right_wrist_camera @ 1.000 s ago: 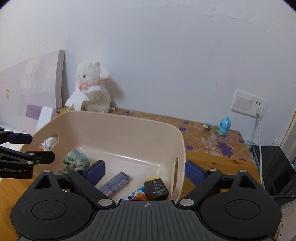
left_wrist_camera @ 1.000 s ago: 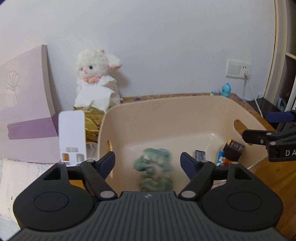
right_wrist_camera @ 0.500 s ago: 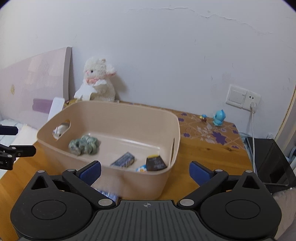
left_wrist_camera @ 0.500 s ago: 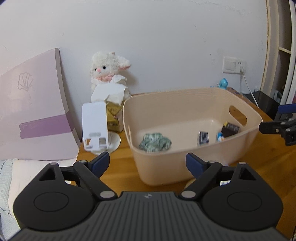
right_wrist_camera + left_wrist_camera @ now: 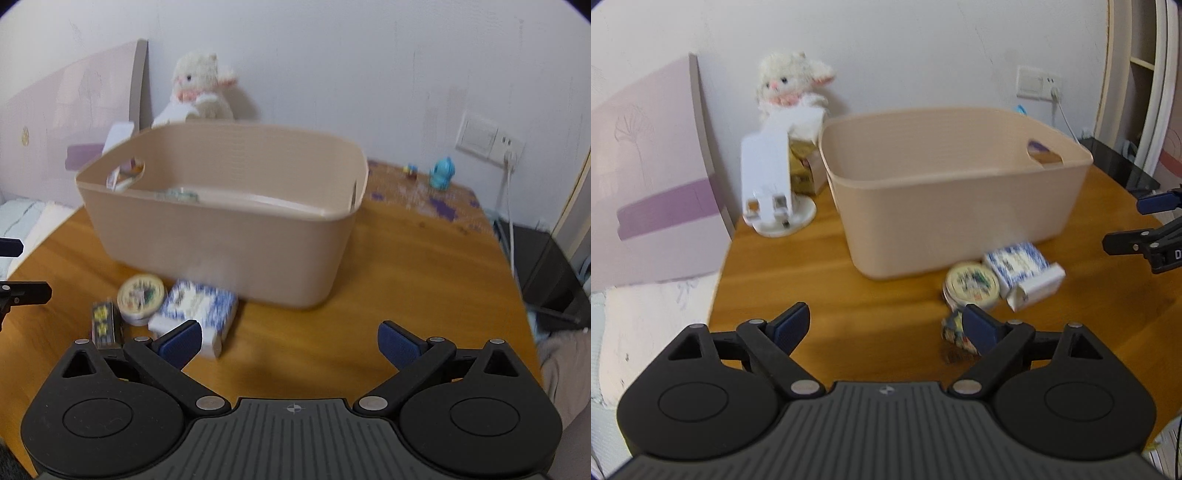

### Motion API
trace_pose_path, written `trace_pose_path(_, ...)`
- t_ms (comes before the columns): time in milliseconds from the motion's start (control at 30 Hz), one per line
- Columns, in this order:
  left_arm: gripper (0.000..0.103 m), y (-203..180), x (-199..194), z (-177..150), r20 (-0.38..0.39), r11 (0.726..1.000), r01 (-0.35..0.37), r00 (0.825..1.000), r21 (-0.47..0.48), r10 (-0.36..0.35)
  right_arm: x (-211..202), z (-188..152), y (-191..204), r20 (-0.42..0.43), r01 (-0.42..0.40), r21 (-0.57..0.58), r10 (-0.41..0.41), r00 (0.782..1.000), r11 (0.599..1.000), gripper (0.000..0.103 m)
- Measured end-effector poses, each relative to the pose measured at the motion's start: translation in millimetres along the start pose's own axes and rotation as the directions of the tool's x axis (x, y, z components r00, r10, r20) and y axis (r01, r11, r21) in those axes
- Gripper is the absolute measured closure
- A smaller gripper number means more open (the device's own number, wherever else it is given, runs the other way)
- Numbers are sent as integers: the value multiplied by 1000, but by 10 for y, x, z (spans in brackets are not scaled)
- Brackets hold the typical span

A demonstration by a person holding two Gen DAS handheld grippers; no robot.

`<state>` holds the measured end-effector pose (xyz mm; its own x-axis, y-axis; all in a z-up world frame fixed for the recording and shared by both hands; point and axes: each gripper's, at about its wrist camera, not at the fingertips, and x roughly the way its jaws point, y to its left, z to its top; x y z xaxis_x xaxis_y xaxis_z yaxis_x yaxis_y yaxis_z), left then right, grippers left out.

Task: Organize objects
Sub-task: 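Move the left gripper to the yellow-star box while the right approaches the small white box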

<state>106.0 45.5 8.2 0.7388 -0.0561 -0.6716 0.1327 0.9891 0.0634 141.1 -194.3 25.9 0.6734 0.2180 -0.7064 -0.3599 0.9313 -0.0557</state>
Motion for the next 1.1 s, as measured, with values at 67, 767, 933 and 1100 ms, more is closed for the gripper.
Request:
trace_pose_path(67,13,-26,45,-67,-20,1000,11,1000,4,-11,61,-78,10,-26,-2,-1,2,1000,1000,0)
trace_pose_path(767,12,-359,476,-393,-109,995,97,989,-1,-97,463,-424,215,-138,-50,-9,48,989,999,0)
trace_pose_path(933,12,-378,552,-335,-78,995,98,992,-9,-98,516,-383,269,-137,-62,4,62,989,998,0)
trace_pose_path(1100,13,-347,622,-315,-42,998,65,997,-18,-66,571,-346,349,-121,-74,-7,72,990,997,0)
